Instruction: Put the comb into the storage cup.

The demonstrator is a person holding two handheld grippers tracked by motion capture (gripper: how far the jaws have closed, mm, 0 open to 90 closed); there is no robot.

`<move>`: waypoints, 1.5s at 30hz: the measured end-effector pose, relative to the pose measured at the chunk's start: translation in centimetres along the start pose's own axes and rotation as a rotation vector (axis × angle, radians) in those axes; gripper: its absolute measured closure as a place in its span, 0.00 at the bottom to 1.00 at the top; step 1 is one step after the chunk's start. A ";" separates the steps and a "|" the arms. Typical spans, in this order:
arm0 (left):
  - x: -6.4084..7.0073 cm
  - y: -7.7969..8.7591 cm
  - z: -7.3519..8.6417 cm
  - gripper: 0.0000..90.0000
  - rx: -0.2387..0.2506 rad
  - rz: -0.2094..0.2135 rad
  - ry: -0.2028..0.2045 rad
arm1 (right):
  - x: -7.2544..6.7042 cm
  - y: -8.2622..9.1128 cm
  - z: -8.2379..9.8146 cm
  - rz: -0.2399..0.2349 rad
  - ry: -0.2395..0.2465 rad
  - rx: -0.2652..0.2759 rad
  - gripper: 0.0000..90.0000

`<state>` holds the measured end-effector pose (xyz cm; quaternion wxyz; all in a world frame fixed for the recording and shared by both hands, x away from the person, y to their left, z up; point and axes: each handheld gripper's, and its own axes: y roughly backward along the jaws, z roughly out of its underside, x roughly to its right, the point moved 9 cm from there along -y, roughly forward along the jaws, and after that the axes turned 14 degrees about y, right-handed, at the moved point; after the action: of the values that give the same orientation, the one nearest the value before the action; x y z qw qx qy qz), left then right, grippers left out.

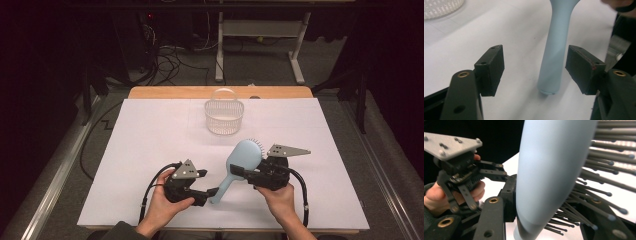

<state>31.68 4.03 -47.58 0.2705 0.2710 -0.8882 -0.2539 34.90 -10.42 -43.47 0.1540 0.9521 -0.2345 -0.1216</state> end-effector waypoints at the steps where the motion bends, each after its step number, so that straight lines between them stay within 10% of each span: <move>1: -0.2 0.2 -0.1 0.36 0.015 -0.003 0.000 | 0.1 0.1 0.0 0.004 0.000 0.000 0.62; 45: -7.5 5.1 3.0 0.20 0.128 -0.206 0.144 | 4.0 4.0 -0.9 0.129 -0.024 0.038 0.61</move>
<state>33.32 13.27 -49.31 0.2882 0.3951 -0.8483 -0.2031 36.95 -15.52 -41.85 0.1407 0.9362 -0.2996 -0.1185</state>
